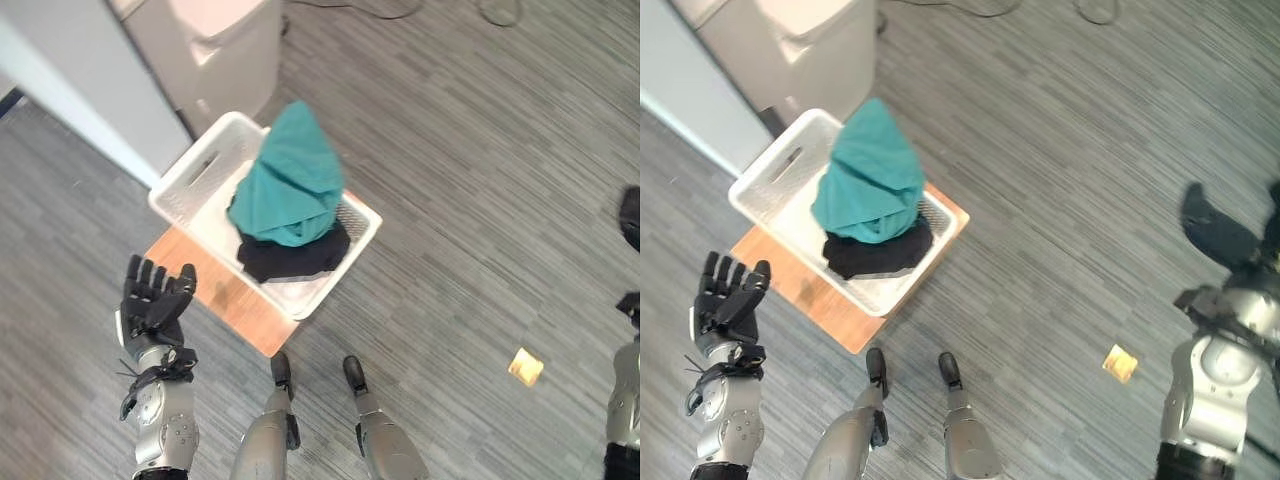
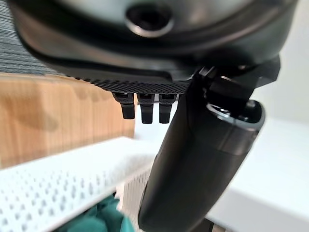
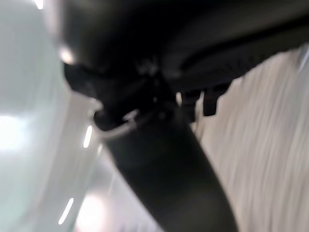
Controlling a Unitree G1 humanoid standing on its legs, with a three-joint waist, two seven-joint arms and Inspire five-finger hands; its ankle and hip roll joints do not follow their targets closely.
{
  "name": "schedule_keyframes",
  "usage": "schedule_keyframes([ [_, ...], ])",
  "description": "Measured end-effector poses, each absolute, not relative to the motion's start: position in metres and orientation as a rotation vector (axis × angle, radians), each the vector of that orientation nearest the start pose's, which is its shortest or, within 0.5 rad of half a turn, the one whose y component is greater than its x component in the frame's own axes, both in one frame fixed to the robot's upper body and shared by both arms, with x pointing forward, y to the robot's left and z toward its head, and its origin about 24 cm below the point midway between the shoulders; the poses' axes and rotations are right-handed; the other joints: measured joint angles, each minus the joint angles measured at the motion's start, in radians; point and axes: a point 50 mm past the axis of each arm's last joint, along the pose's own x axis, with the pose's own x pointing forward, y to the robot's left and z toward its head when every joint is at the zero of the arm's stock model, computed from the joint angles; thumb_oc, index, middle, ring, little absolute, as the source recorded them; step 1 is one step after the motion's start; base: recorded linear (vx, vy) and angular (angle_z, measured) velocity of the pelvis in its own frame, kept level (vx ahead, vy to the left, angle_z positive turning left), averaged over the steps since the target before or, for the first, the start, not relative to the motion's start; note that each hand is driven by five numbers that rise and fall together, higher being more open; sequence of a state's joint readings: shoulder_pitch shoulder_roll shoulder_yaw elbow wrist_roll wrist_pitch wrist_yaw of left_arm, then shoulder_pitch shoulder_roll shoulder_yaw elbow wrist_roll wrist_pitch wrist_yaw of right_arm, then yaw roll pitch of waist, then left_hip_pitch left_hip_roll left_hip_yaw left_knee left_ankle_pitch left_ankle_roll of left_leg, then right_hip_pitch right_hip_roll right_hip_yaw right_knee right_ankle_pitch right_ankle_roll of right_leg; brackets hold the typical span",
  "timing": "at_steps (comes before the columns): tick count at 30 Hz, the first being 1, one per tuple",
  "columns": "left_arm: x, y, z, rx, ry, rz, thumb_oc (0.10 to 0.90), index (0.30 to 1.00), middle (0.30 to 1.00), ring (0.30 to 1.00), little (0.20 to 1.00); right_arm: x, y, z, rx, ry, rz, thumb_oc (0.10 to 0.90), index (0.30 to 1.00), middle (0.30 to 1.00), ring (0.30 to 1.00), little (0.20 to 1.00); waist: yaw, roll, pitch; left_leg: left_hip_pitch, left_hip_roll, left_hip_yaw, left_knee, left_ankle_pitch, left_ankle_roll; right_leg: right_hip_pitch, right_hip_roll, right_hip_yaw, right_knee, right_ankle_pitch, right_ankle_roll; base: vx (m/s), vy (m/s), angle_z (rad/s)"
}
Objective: Pick up bed clothes into laundry basket.
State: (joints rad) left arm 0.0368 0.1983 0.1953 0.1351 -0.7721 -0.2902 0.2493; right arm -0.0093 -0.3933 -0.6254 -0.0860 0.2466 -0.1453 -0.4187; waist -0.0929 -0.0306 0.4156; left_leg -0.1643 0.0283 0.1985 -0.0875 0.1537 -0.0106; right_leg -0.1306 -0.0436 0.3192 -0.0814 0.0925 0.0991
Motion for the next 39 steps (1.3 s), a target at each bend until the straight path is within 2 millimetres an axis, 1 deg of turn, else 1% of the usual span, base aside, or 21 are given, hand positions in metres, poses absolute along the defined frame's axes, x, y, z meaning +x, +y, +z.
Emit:
schedule_keyframes([
  [2, 0.228, 0.266, 0.034, -0.568, -0.154, 0.591, 0.8, 0.9, 0.9, 0.9, 0.9, 0.179, -0.353, 0.119, -0.03, -0.395, -1.066, 0.8, 0.9, 0.9, 0.9, 0.9, -0.028, 0.014, -0.008, 0.019, 0.014, 0.012, 0.0, -0.003, -0.004, 0.001, 0.014, 0.014, 0.02, -0.002, 0.002, -0.14, -0.112, -0.24],
  [5, 0.233, 0.251, 0.031, -0.604, -0.138, 0.56, 0.8, 0.9, 0.9, 0.9, 0.9, 0.183, -0.343, 0.108, -0.02, -0.35, -1.047, 0.8, 0.9, 0.9, 0.9, 0.9, -0.042, 0.06, -0.029, 0.03, 0.023, 0.011, -0.001, -0.001, -0.008, 0.009, 0.024, 0.018, 0.036, -0.008, 0.006, -0.14, -0.156, -0.05],
  [9, 0.234, 0.225, 0.029, -0.647, -0.124, 0.482, 0.8, 0.9, 0.9, 0.9, 0.9, 0.191, -0.337, 0.112, -0.079, -0.346, -0.981, 0.8, 0.9, 0.9, 0.9, 0.9, -0.01, 0.138, -0.063, 0.042, 0.042, -0.056, 0.003, 0.01, -0.033, 0.029, 0.072, -0.001, 0.11, -0.063, -0.005, -0.22, -0.237, 0.47],
  [13, 0.231, 0.223, 0.023, -0.66, -0.109, 0.495, 0.8, 0.9, 0.9, 0.9, 0.9, 0.196, -0.336, 0.12, -0.142, -0.362, -0.934, 0.8, 0.9, 0.9, 0.9, 0.9, 0.022, 0.182, -0.082, 0.004, 0.061, -0.175, 0.036, 0.037, -0.049, 0.022, 0.147, -0.034, 0.233, -0.139, -0.065, -0.42, -0.446, 0.97],
  [15, 0.225, 0.229, 0.02, -0.66, -0.107, 0.533, 0.8, 0.9, 0.9, 0.9, 0.9, 0.202, -0.332, 0.124, -0.163, -0.374, -0.885, 0.8, 0.9, 0.9, 0.9, 0.9, 0.027, 0.167, -0.079, -0.002, 0.074, -0.234, 0.038, 0.038, -0.076, 0.015, 0.175, -0.054, 0.304, -0.176, -0.108, -0.46, -0.427, 1.29],
  [16, 0.214, 0.23, 0.01, -0.661, -0.072, 0.553, 0.8, 0.9, 0.9, 0.9, 0.9, 0.206, -0.33, 0.13, -0.203, -0.384, -0.835, 0.8, 0.9, 0.9, 0.9, 0.9, 0.045, 0.178, -0.078, -0.02, 0.091, -0.277, 0.033, 0.047, -0.059, -0.002, 0.241, -0.063, 0.39, -0.201, -0.126, -0.5, -0.308, 1.53],
  [18, 0.198, 0.235, -0.003, -0.634, -0.011, 0.582, 0.8, 0.9, 0.9, 0.9, 0.9, 0.212, -0.327, 0.139, -0.232, -0.413, -0.791, 0.8, 0.9, 0.9, 0.9, 0.9, 0.051, 0.134, -0.06, 0.001, 0.092, -0.27, 0.005, -0.016, -0.015, -0.009, 0.239, -0.082, 0.449, -0.213, -0.179, -0.63, -0.204, 1.69],
  [20, 0.189, 0.238, -0.014, -0.622, 0.049, 0.599, 0.8, 0.9, 0.9, 0.9, 0.9, 0.221, -0.32, 0.146, -0.203, -0.455, -0.762, 0.8, 0.9, 0.9, 0.9, 0.9, 0.048, 0.069, -0.025, -0.07, 0.061, -0.196, 0.205, -0.09, -0.056, 0.016, 0.162, -0.175, 0.437, -0.229, -0.21, -0.55, -0.144, 1.59],
  [22, 0.178, 0.235, -0.031, -0.627, 0.139, 0.616, 0.8, 0.9, 0.9, 0.9, 0.9, 0.218, -0.317, 0.145, -0.206, -0.46, -0.734, 0.8, 0.9, 0.9, 0.9, 0.9, 0.046, 0.035, -0.027, -0.117, 0.073, -0.064, 0.487, -0.14, -0.075, 0.054, 0.096, -0.324, 0.339, -0.198, -0.241, -0.51, -0.122, 1.93],
  [24, 0.178, 0.235, -0.031, -0.625, 0.143, 0.608, 0.8, 0.9, 0.9, 0.9, 0.9, 0.212, -0.316, 0.146, -0.21, -0.477, -0.732, 0.8, 0.9, 0.9, 0.9, 0.9, 0.034, 0.017, -0.041, -0.086, 0.077, -0.012, 0.563, -0.204, -0.097, 0.054, 0.059, -0.399, 0.291, -0.174, -0.235, -0.37, -0.07, 1.97],
  [25, 0.18, 0.237, -0.029, -0.615, 0.137, 0.598, 0.8, 0.9, 0.9, 0.9, 0.9, 0.211, -0.318, 0.149, -0.206, -0.497, -0.742, 0.8, 0.9, 0.9, 0.9, 0.9, 0.007, 0.02, -0.04, -0.057, 0.152, 0.057, 0.645, -0.247, -0.117, 0.058, 0.055, -0.503, 0.262, -0.167, -0.237, -0.47, 0.082, 2.02],
  [26, 0.188, 0.235, -0.024, -0.609, 0.122, 0.567, 0.8, 0.9, 0.9, 0.9, 0.9, 0.205, -0.323, 0.147, -0.2, -0.492, -0.779, 0.8, 0.9, 0.9, 0.9, 0.9, -0.016, 0.029, -0.046, -0.008, 0.192, 0.089, 0.638, -0.281, -0.135, 0.067, 0.047, -0.582, 0.247, -0.157, -0.239, -0.4, 0.05, 2.86],
  [27, 0.202, 0.228, -0.018, -0.603, 0.114, 0.501, 0.8, 0.9, 0.9, 0.9, 0.9, 0.19, -0.333, 0.14, -0.202, -0.465, -0.846, 0.8, 0.9, 0.9, 0.9, 0.9, -0.05, 0.026, -0.049, 0.041, 0.244, 0.184, 0.64, -0.308, -0.18, 0.086, 0.019, -0.706, 0.222, -0.156, -0.235, -0.39, 0.104, 2.96],
  [28, 0.211, 0.218, -0.013, -0.614, 0.105, 0.448, 0.8, 0.9, 0.9, 0.9, 0.9, 0.177, -0.34, 0.135, -0.21, -0.443, -0.896, 0.8, 0.9, 0.9, 0.9, 0.9, -0.087, 0.036, -0.058, 0.059, 0.274, 0.21, 0.608, -0.306, -0.184, 0.08, 0.013, -0.731, 0.225, -0.156, -0.237, -0.42, 0.093, 2.89],
  [30, 0.222, 0.204, -0.001, -0.633, 0.054, 0.354, 0.8, 0.9, 0.9, 0.9, 0.9, 0.172, -0.343, 0.132, -0.183, -0.444, -0.938, 0.8, 0.9, 0.9, 0.9, 0.9, -0.083, 0.06, -0.076, 0.15, 0.312, 0.282, 0.567, -0.317, -0.225, 0.032, -0.029, -0.818, 0.259, -0.158, -0.23, -0.33, 0.153, 2.16],
  [32, 0.236, 0.177, 0.007, -0.673, 0.045, 0.239, 0.8, 0.9, 0.9, 0.9, 0.9, 0.159, -0.347, 0.123, -0.162, -0.413, -0.996, 0.8, 0.9, 0.9, 0.9, 0.9, -0.154, 0.112, -0.101, 0.164, 0.304, 0.334, 0.476, -0.302, -0.224, 0.019, -0.097, -0.939, 0.293, -0.151, -0.203, -0.11, 0.254, 2.77],
  [34, 0.234, 0.171, 0.016, -0.671, 0.016, 0.187, 0.8, 0.9, 0.9, 0.9, 0.9, 0.168, -0.342, 0.125, -0.164, -0.41, -0.929, 0.8, 0.9, 0.9, 0.9, 0.9, -0.128, 0.193, -0.137, 0.216, 0.256, 0.307, 0.246, -0.225, -0.162, -0.037, -0.104, -0.88, 0.331, -0.135, -0.176, -0.1, 0.314, 1.63],
  [35, 0.235, 0.174, 0.02, -0.663, 0.0, 0.186, 0.8, 0.9, 0.9, 0.9, 0.9, 0.174, -0.338, 0.125, -0.154, -0.414, -0.897, 0.8, 0.9, 0.9, 0.9, 0.9, -0.117, 0.209, -0.137, 0.237, 0.241, 0.293, 0.184, -0.208, -0.156, -0.045, -0.105, -0.881, 0.347, -0.134, -0.168, -0.23, 0.309, 0.73],
  [37, 0.235, 0.187, 0.023, -0.598, -0.014, 0.202, 0.8, 0.9, 0.9, 0.9, 0.9, 0.186, -0.323, 0.117, -0.109, -0.381, -0.803, 0.8, 0.9, 0.9, 0.9, 0.9, -0.089, 0.178, -0.13, 0.228, 0.181, 0.245, 0.122, -0.172, -0.122, -0.049, -0.174, -0.862, 0.394, -0.118, -0.134, -0.24, 0.247, 1.08],
  [38, 0.238, 0.195, 0.028, -0.529, -0.032, 0.2, 0.8, 0.9, 0.9, 0.9, 0.9, 0.19, -0.315, 0.11, -0.083, -0.352, -0.741, 0.8, 0.9, 0.9, 0.9, 0.9, -0.123, 0.17, -0.123, 0.17, 0.162, 0.165, 0.164, -0.183, -0.096, -0.106, -0.202, -0.671, 0.493, -0.092, -0.08, -0.07, 0.212, 2.1],
  [39, 0.235, 0.205, 0.029, -0.476, -0.034, 0.214, 0.8, 0.9, 0.9, 0.9, 0.9, 0.192, -0.307, 0.099, -0.047, -0.306, -0.686, 0.8, 0.9, 0.9, 0.9, 0.9, -0.136, 0.167, -0.129, 0.135, 0.144, 0.062, 0.17, -0.174, -0.068, -0.117, -0.139, -0.374, 0.514, -0.143, 0.004, -0.01, 0.214, 2.29],
])
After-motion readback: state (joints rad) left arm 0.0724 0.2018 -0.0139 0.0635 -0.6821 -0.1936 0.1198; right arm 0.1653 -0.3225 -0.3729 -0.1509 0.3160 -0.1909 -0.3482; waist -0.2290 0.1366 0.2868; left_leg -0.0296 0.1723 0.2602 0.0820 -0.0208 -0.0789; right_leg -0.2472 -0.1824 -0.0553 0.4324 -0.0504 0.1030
